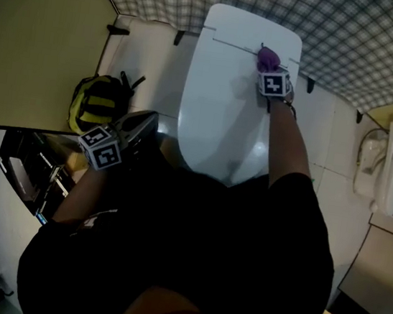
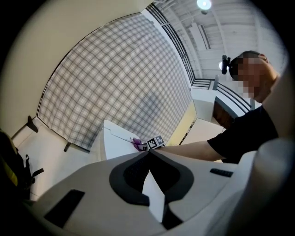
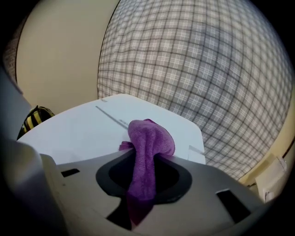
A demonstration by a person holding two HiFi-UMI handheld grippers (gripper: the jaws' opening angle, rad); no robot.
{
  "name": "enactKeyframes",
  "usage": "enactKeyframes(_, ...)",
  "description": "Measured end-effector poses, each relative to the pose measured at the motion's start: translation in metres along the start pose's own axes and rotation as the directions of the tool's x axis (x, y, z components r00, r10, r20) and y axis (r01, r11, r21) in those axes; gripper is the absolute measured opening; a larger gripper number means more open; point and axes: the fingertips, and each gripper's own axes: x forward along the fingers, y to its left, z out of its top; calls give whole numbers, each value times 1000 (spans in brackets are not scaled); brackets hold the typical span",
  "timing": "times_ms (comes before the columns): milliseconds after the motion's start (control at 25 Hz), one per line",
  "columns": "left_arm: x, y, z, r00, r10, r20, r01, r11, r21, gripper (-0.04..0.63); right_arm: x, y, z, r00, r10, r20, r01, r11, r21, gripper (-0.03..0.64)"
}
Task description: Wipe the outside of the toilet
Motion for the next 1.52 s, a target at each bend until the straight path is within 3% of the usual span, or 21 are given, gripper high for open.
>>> enactKeyframes(280,-16,-21,-17,1000,-12,-17,13,998,66,0,-60,50,-58,999,46,-20,-46,999,-27,98)
enactKeyframes(480,-30,-25,-22,999,-33,-4,33,999,32,0,-99,85,-98,996,70,-48,-72,996,-47,98)
enactKeyframes(880,-47,-51,-59,990,-85,-116,98,989,112,0,-170,140,-163,997,74,-31,-76,994,-75,98)
enactKeyframes(1520,-78,-80,-90,970,-177,-168,199,972,123,0,-270,215,-265,995,83,-52,-84,996,-31,98)
